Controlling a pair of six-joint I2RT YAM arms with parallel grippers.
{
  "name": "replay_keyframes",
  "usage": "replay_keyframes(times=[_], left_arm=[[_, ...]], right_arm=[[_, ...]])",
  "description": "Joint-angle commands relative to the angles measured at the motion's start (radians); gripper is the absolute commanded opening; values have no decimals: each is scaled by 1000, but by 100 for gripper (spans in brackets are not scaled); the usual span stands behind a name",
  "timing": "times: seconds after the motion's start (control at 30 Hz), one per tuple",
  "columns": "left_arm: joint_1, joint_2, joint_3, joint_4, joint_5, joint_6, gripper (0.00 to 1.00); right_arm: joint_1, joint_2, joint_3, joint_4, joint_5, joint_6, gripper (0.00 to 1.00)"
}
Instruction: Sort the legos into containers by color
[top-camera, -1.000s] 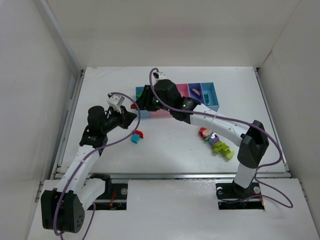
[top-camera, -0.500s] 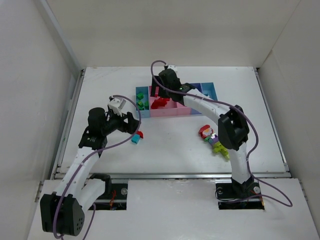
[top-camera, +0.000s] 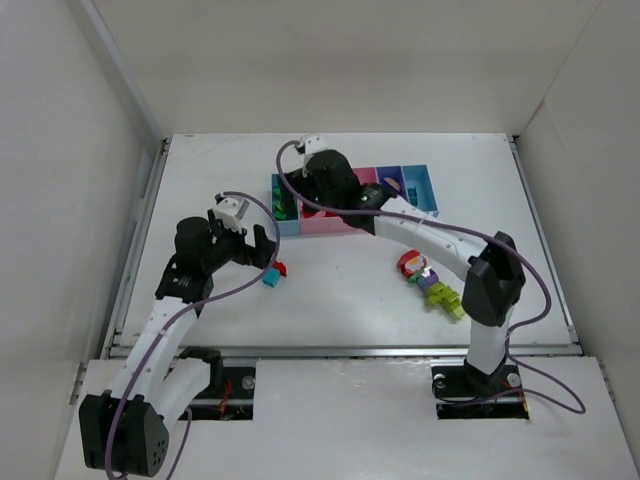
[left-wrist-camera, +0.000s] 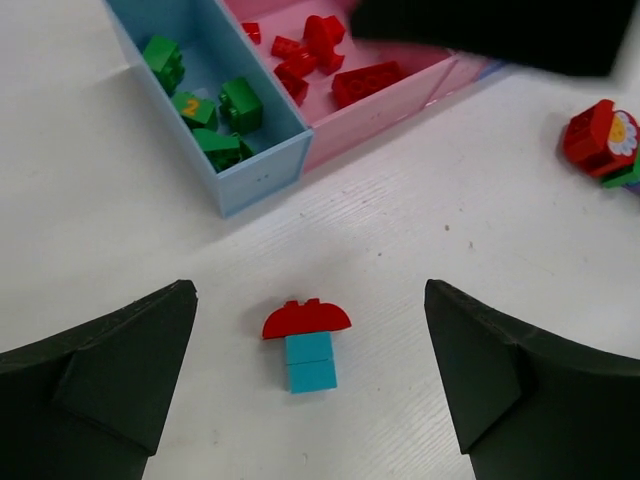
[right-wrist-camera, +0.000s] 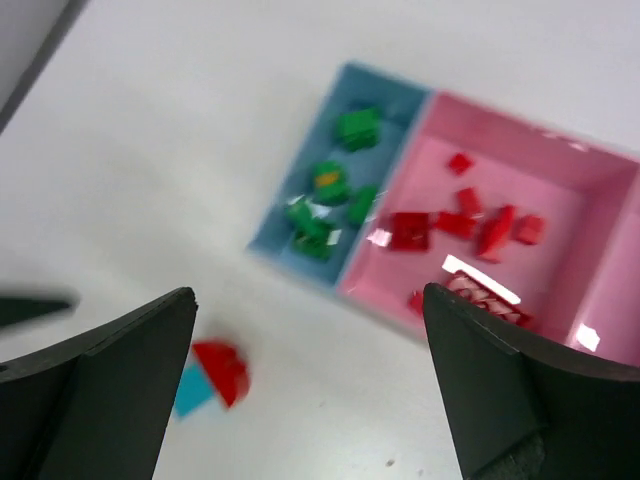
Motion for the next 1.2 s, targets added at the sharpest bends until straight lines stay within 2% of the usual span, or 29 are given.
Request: replay_keyframes(times=[0.0,0.07,0.17,0.2,0.23,0.3,0.37,0.5,0.7,0.93,1.17], left_arm=[[-4,-30,38,-61,-99,34,95],[5,-85,38,-87,-118,101,73],[5,-160,38,-109,-178,149,49],[5,-177,38,-118,-251,149,38],[5,-191,52,-128,-285,149,38],[5,-212,92,-172,-339,124,38],[5,-212,112,-206,-377,113,43],[5,-235,112,-218,-396,102,44],[5,-246,112,-209,-425,93,44],[5,-255,121,-218,-434,93,44],[5,-255,112,-218,-416,84,44]], right_arm=[[38,-61,-128,64,-255,-135,100],[61,-61,-209,64,-335,-172,97],[95,-1,-234,24,-446,-187,81],[104,12,-234,12,-446,-200,70],[113,26,-234,12,-458,-216,67],[142,61,-234,0,-458,-247,67],[160,85,-234,0,-458,-269,69],[171,140,-187,-11,-412,-269,69],[171,241,-92,-45,-340,-335,64],[171,255,-71,-45,-253,-368,58],[171,286,-35,-77,-240,-434,58]])
